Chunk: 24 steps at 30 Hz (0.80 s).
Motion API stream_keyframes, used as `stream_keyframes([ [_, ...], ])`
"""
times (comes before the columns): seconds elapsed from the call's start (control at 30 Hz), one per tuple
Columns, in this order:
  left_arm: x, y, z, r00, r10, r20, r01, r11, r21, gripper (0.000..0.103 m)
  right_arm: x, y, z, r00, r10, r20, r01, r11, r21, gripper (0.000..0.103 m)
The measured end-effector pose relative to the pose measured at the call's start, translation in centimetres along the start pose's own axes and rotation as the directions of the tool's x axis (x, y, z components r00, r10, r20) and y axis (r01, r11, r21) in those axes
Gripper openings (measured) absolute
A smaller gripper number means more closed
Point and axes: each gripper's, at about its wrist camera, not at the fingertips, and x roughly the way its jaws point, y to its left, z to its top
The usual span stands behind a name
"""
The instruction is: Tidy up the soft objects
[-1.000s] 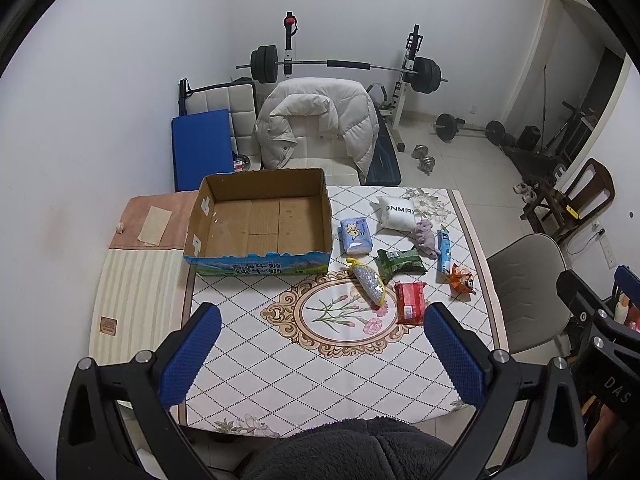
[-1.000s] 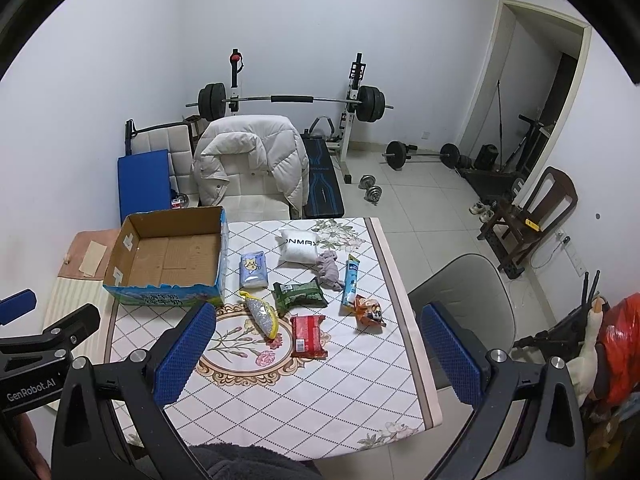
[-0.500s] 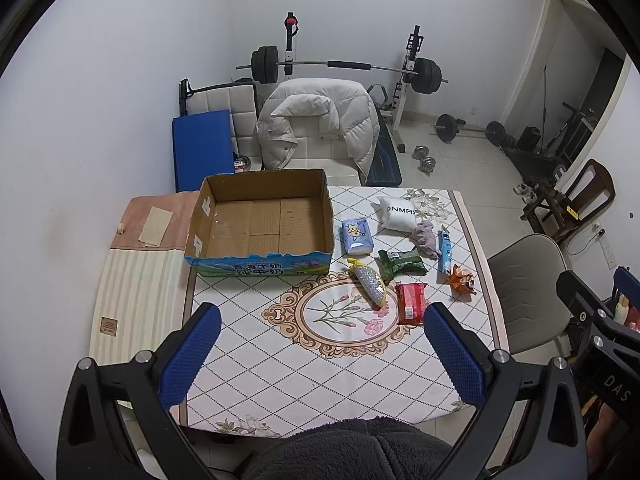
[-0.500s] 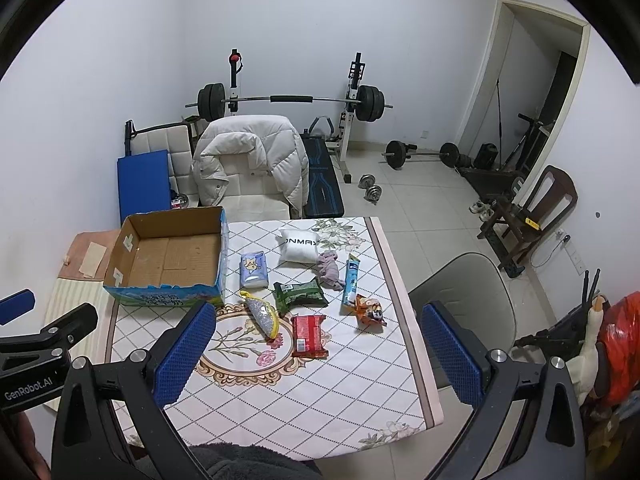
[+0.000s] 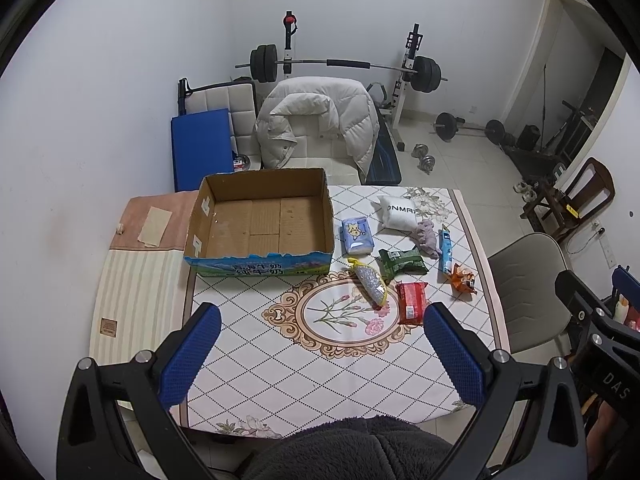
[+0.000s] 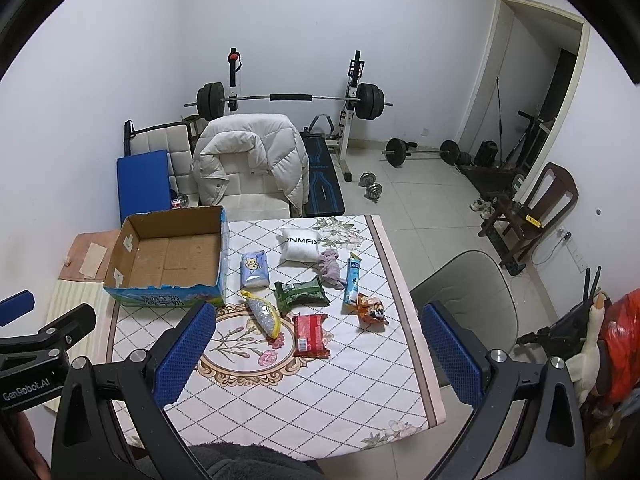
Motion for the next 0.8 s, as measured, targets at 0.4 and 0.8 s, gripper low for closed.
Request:
stream_keyframes([
  [0.4,3.0,0.6,0.3,1.000,0.011,-0.018,-0.012,1.000,-0.021,0.103,4.3,-0.6,0.2,0.998,0.041,-0.049,-0.038,0.998,0.053,0.103],
  [0.8,30.7,-3.0,0.6,0.889,-0.042,-0.457,0.008,0.997,-0.076,0.096,41.5,-0.6,-8.3,0.805,0.063,-0.590,-0.039,0.998,0.053,0.097],
])
